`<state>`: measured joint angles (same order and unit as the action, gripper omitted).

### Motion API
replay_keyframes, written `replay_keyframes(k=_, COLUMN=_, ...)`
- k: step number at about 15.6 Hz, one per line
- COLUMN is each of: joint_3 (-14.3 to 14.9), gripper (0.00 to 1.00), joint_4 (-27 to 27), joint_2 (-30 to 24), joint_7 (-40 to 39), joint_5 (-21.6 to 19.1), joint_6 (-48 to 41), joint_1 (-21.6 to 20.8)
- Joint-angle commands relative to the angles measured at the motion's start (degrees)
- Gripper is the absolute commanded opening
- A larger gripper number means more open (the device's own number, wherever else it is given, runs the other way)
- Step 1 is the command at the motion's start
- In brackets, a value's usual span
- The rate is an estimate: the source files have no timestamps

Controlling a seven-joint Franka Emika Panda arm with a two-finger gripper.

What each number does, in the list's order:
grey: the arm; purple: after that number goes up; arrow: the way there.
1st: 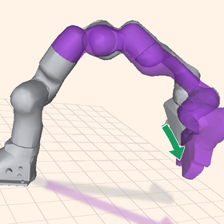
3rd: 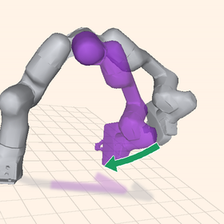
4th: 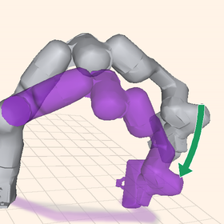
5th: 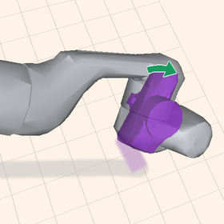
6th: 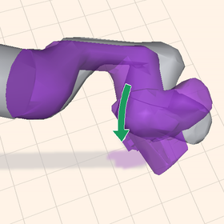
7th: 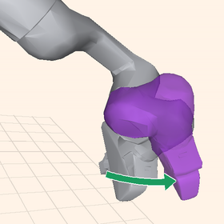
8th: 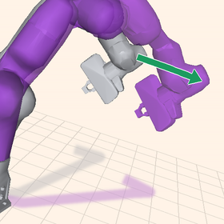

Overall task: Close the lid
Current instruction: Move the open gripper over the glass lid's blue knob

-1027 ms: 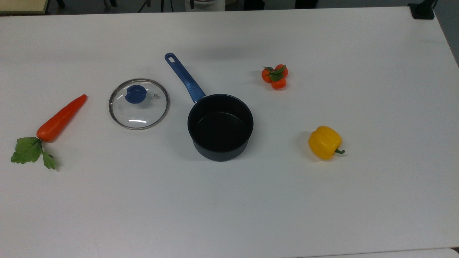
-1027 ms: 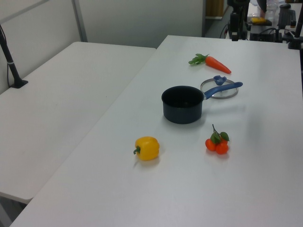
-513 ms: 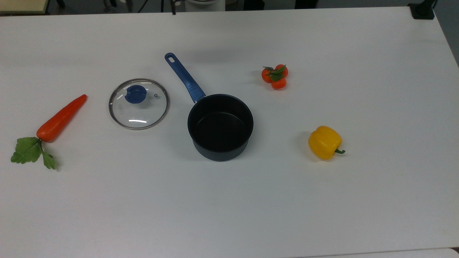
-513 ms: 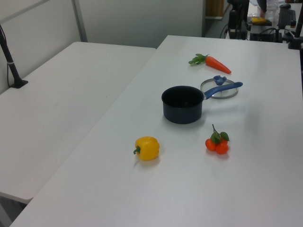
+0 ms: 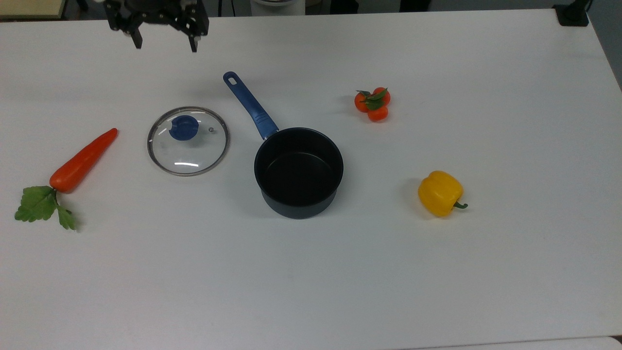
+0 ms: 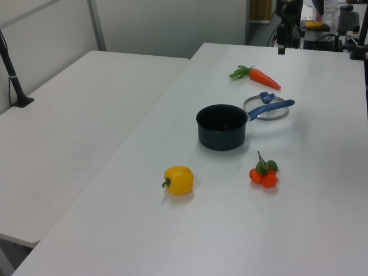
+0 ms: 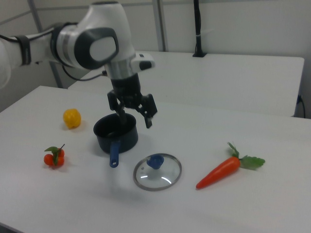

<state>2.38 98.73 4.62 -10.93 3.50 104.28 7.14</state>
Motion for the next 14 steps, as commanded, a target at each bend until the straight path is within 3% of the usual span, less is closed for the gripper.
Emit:
replay_keyframes(k=1, joint_3=0.0, gripper=1.0, joint_4=4.2, joint_2=0.9, joint_7=-1.5, joint_5=-0.3, joint_6=6.8, joint_1=1.5)
replay_keyframes(k=7, joint_3=-0.2, gripper=1.0, joint_4=6.5, joint_2=7.2, joint_7=-1.8, joint_5=-0.3, joint_6=15.8, joint_1=1.4)
replay_keyframes(k=11, joint_3=-0.3, gripper=1.0, joint_4=12.8, joint_2=7.5, joint_7=-1.8, joint_5=-0.3, joint_6=26.4, joint_1=1.2)
replay_keyframes(k=14, joint_3=-0.3, gripper=1.0, joint_4=13.8, joint_2=8.0, joint_7=-4.9, joint_5=-0.3, joint_6=27.5, joint_1=1.3)
